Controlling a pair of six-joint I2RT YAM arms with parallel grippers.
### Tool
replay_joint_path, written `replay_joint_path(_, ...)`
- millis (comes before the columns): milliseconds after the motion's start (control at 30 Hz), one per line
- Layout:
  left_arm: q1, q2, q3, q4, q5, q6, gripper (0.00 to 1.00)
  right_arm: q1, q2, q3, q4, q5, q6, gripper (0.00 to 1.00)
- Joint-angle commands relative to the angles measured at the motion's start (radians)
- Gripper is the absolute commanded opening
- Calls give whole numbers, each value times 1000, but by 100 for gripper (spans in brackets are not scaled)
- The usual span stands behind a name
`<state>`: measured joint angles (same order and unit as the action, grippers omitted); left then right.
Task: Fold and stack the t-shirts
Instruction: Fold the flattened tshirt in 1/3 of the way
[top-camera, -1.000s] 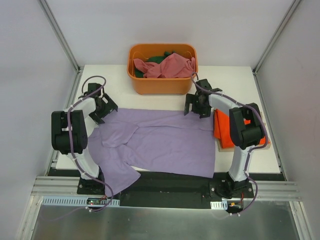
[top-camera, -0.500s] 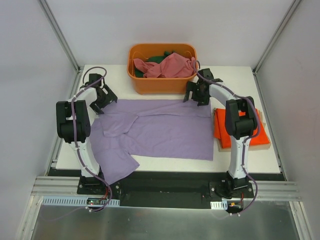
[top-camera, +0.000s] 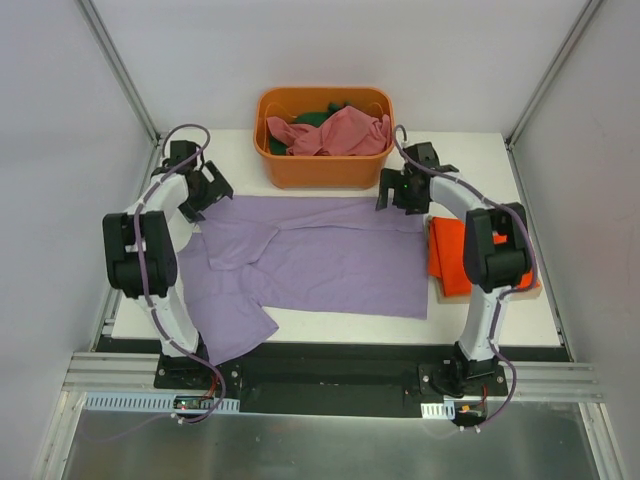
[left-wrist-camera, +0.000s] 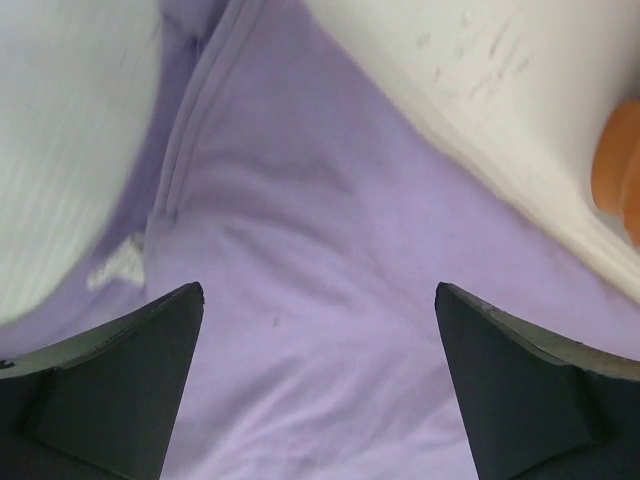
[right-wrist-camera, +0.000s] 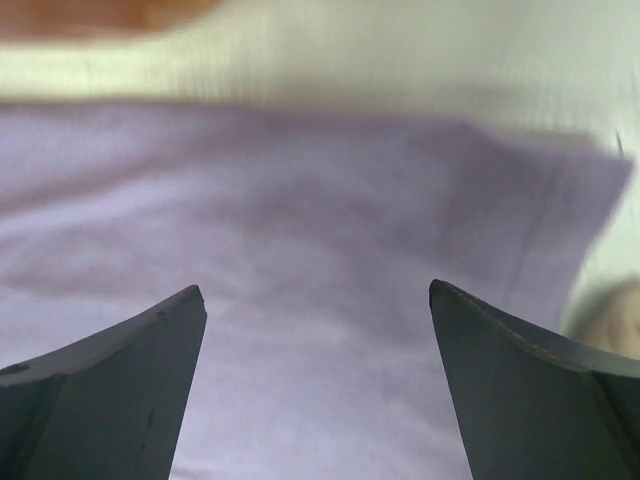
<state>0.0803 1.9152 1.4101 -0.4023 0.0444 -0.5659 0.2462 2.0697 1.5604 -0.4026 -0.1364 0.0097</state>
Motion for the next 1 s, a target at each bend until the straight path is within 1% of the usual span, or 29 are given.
replay_joint_path(0,12,-240,-143,-18,37,-14,99,11,-262,-166,45,38,-28,96)
replay_joint_path(100,12,-327,-264,-18,54,-20,99,30,-367,-298,34,50,-11,96)
replay_joint_path(200,7,-402,-391,6,74,-45,99,56,-411,-399,50,43,33,96)
replay_joint_path(333,1,-470,-517,49,109,-61,99,80,-405,-468,67,40,53,96)
replay_joint_path(433,3,-478,-574,72,100,-65,99,82,-369,-473,67,57,58,96)
replay_joint_path(633,3,-409,-577,91,92,-57,99,74,-270,-424,50,99,61,96)
replay_joint_path(767,3,-355,-554,92,68,-57,99,48,-215,-375,42,84,59,96)
replay_joint_path(967,1,-302,-502,94,78,-52,99,30,-163,-300,28,84,46,96)
